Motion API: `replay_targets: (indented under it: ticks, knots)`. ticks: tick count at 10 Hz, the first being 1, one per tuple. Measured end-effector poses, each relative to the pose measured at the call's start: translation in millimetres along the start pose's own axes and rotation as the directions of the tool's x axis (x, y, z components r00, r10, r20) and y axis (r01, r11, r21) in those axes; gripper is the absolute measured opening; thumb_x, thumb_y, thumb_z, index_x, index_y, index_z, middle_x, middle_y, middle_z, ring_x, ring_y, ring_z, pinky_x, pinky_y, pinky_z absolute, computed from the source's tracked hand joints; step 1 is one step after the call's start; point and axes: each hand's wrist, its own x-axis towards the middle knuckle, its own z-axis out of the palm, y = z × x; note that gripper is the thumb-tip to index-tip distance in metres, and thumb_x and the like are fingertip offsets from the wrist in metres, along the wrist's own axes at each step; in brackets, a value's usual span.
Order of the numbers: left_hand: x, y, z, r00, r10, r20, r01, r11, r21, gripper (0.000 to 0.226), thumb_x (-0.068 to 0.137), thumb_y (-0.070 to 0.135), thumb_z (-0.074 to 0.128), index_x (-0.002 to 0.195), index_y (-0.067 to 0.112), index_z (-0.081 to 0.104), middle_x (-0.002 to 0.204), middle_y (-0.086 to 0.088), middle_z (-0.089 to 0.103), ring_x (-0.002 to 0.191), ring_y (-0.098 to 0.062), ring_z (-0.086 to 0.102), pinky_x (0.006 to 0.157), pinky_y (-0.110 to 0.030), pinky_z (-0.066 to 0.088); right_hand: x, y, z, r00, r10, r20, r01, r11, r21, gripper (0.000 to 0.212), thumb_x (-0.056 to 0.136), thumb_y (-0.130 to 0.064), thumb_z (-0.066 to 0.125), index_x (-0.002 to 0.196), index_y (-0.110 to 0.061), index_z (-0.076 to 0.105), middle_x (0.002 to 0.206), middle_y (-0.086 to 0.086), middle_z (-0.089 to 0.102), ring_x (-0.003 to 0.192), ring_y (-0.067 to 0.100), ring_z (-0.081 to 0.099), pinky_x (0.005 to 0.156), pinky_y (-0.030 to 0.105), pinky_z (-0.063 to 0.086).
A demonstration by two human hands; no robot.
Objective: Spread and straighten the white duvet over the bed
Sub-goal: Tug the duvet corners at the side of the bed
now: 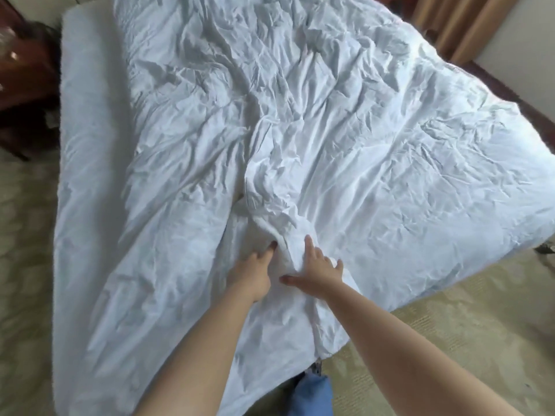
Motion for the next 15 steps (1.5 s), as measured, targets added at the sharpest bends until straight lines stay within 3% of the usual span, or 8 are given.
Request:
replay_targets:
  ticks: [1,3,5,6,8,9,11,15]
  knots:
    - [-1.7,11.1,-3.8,0.999,-0.007,-0.033,0.006,1.000,-0.014,0.070,0.095,0.016,0.037,0.151,0.035,0.000,0.152,-0.006,0.025,0.132,-0.032,0.039,0.103,-0.043,0.040,1.2,7.8,-1.2,0.988,-0.022,-0.154,0.035,0.996,0.081,0.022,0.091,-0.022,0.042,0.111,-0.015,0.047,0.112,0.006,0.061,0.113,0.027,0.054,0.109,0.043,0.025]
    - [-38.4,60.1,-14.3,0.997,-0.022,-0.074,0.021,1.000,-0.009,0.073,0.094,0.018,0.040,0.152,0.032,-0.003,0.154,-0.005,0.023,0.133,-0.031,0.040,0.103,-0.042,0.040,-29.0,35.8,-47.9,0.985,-0.021,-0.170,0.094,0.895,0.436,0.023,0.095,-0.019,0.036,0.075,-0.014,0.046,0.083,0.008,0.057,0.084,0.029,0.055,0.071,0.033,0.040]
    - [-88.5,146.6,-55.9,0.927,-0.045,-0.372,-0.004,0.991,-0.131,0.067,0.097,0.026,0.039,0.152,0.030,0.001,0.143,-0.014,0.042,0.122,-0.036,0.048,0.100,-0.042,0.041,-103.3,44.2,-140.2,0.910,-0.015,-0.415,0.330,0.635,0.699,0.029,0.092,-0.019,0.039,0.092,-0.001,0.062,0.095,0.018,0.063,0.092,0.030,0.056,0.080,0.035,0.042]
    - [-106.8,179.2,-62.8,0.906,-0.165,-0.391,-0.050,0.873,-0.484,0.071,0.093,0.029,0.049,0.152,0.027,0.011,0.136,-0.012,0.053,0.120,-0.030,0.053,0.100,-0.037,0.043,-127.7,92.4,-190.7,0.863,0.125,-0.490,0.380,0.478,0.792,0.040,0.085,-0.027,0.036,0.096,0.000,0.062,0.095,0.020,0.060,0.092,0.031,0.054,0.086,0.040,0.043]
    - [-146.9,206.9,40.0,0.984,-0.130,0.126,0.151,0.973,-0.175,0.058,0.093,0.013,0.043,0.147,0.027,0.032,0.139,-0.009,0.049,0.122,-0.027,0.052,0.098,-0.034,0.043,-129.0,251.6,-145.8,0.964,0.266,-0.027,-0.186,0.740,0.646,0.038,0.101,-0.012,0.033,0.129,0.008,0.049,0.133,0.026,0.051,0.123,0.036,0.049,0.098,0.037,0.041]
    - [-149.6,217.1,61.8,0.975,-0.138,0.174,0.159,0.980,-0.117,0.059,0.097,0.015,0.041,0.152,0.026,0.019,0.157,-0.003,0.024,0.140,-0.023,0.032,0.110,-0.033,0.033,-135.3,264.0,-118.7,0.983,0.163,0.084,-0.180,0.945,0.273,0.035,0.098,-0.002,0.037,0.130,0.005,0.051,0.135,0.019,0.052,0.127,0.031,0.049,0.101,0.032,0.039]
    - [-130.2,205.6,51.3,0.985,-0.166,0.045,0.170,0.978,-0.117,0.059,0.093,0.016,0.039,0.149,0.029,0.024,0.154,0.001,0.030,0.136,-0.022,0.036,0.108,-0.038,0.036,-108.2,264.1,-93.1,0.997,0.069,0.034,-0.071,0.997,0.043,0.040,0.093,-0.028,0.042,0.127,-0.009,0.048,0.133,0.012,0.049,0.123,0.031,0.049,0.101,0.038,0.040]
    - [-103.2,223.2,-13.5,0.999,-0.041,0.031,0.041,0.999,0.012,0.062,0.094,0.007,0.032,0.151,0.026,0.016,0.157,0.000,0.016,0.140,-0.025,0.026,0.107,-0.041,0.036,-100.0,208.3,-149.8,0.999,0.006,-0.043,-0.006,1.000,0.006,0.058,0.093,-0.042,0.045,0.145,-0.021,0.028,0.141,0.008,0.041,0.128,0.029,0.043,0.103,0.040,0.034]
